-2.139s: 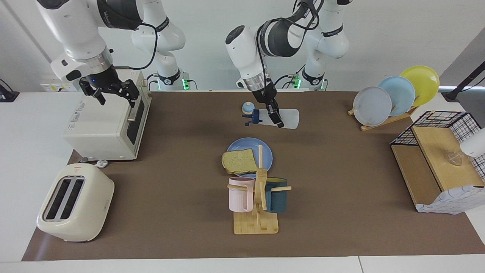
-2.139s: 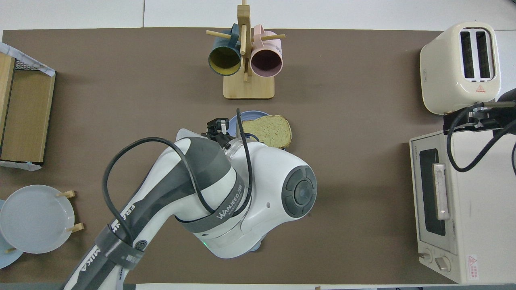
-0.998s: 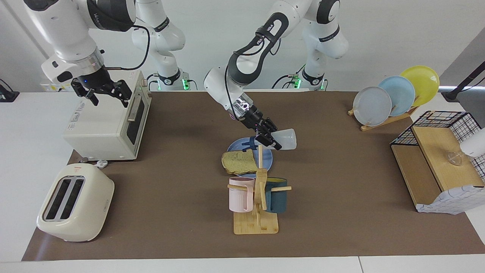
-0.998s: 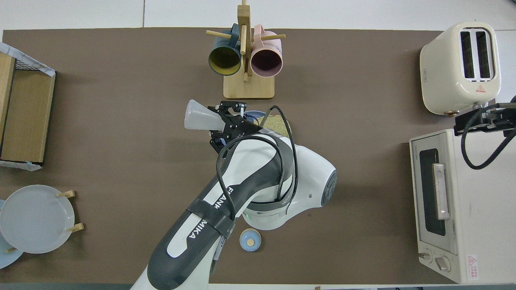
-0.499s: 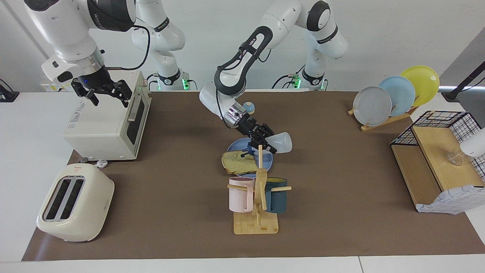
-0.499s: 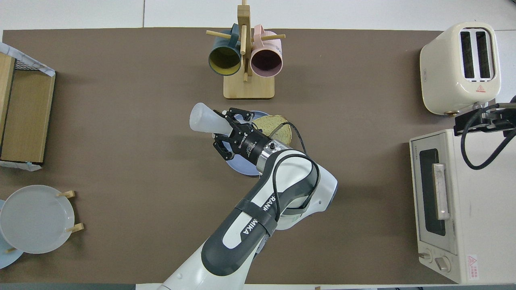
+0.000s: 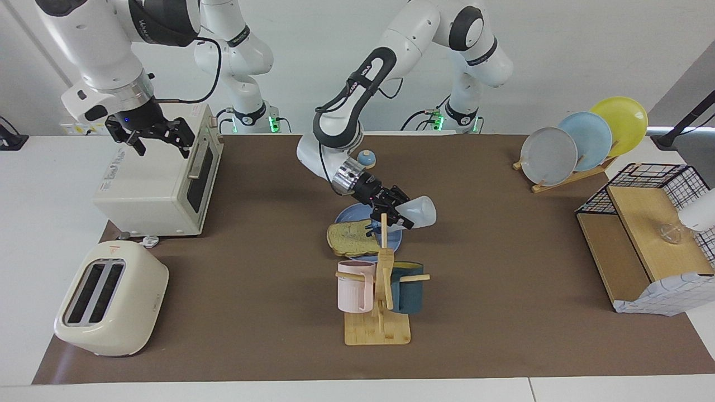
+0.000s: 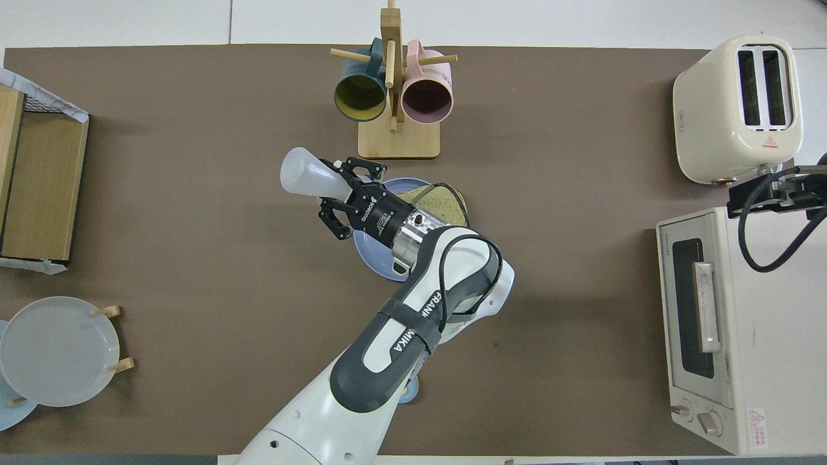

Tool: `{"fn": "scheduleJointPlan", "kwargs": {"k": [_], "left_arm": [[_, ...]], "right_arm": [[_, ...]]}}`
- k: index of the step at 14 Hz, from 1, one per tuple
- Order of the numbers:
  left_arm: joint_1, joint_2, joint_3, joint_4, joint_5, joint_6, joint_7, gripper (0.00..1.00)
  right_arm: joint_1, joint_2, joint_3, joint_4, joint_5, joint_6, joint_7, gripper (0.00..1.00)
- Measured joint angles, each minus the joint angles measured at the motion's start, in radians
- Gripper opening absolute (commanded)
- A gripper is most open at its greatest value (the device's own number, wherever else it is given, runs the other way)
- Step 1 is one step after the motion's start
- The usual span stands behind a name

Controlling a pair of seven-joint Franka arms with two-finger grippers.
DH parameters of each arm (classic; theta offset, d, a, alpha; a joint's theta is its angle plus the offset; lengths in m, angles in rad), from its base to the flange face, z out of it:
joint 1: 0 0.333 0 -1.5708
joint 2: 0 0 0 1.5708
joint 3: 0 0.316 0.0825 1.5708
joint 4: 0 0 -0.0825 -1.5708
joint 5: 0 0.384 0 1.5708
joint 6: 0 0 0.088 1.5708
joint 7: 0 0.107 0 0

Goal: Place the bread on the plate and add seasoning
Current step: 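Tilt and shake the white bottle over the bread with the left gripper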

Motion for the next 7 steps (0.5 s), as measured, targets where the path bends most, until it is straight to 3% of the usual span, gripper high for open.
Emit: {"fn": "scheduleJointPlan", "kwargs": {"k": [4, 7], "left_arm": [[0.029, 0.0, -0.001, 0.012, 0.012, 0.001, 0.0, 0.0], [-0.01, 0.0, -0.008, 0.031, 0.009, -0.012, 0.0, 0.0]], "right_arm": [[0.0, 0.0, 0.0, 0.0, 0.0, 0.0, 0.0, 1.0], [0.0, 0.0, 0.0, 0.0, 0.0, 0.0, 0.0, 1.0]]}}
